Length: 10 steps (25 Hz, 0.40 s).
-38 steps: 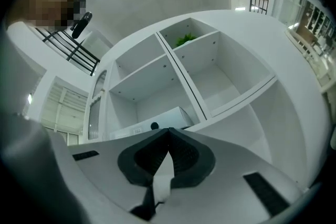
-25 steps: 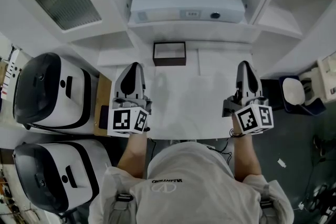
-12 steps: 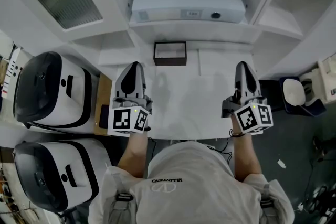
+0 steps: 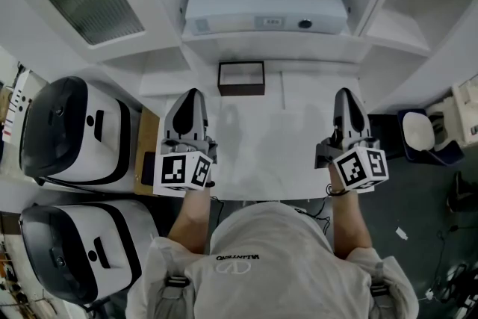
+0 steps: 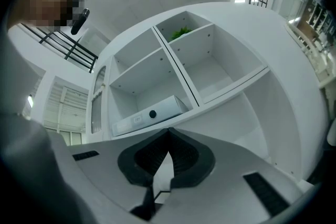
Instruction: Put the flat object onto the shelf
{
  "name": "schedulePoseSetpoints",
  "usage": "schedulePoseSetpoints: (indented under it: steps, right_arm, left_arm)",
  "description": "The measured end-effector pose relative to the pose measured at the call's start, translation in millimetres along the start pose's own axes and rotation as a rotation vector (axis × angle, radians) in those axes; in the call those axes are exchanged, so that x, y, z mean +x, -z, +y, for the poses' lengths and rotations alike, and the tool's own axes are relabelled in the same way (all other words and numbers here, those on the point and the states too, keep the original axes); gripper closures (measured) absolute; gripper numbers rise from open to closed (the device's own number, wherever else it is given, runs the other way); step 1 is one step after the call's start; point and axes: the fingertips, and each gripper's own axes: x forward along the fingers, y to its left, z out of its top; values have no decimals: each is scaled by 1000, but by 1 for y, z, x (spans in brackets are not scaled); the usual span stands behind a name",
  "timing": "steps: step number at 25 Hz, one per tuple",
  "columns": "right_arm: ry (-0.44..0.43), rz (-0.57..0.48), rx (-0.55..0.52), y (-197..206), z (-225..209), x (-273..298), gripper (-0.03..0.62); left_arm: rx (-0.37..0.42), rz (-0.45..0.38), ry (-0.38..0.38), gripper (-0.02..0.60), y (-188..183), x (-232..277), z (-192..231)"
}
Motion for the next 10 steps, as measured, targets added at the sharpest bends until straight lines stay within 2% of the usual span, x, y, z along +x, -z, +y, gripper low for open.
schedulePoseSetpoints:
  steps: [10]
  right_arm:
    - [0,7,3,3,-1,4,585]
  left_arm:
    - [-7,-1,2,577,2,3,1]
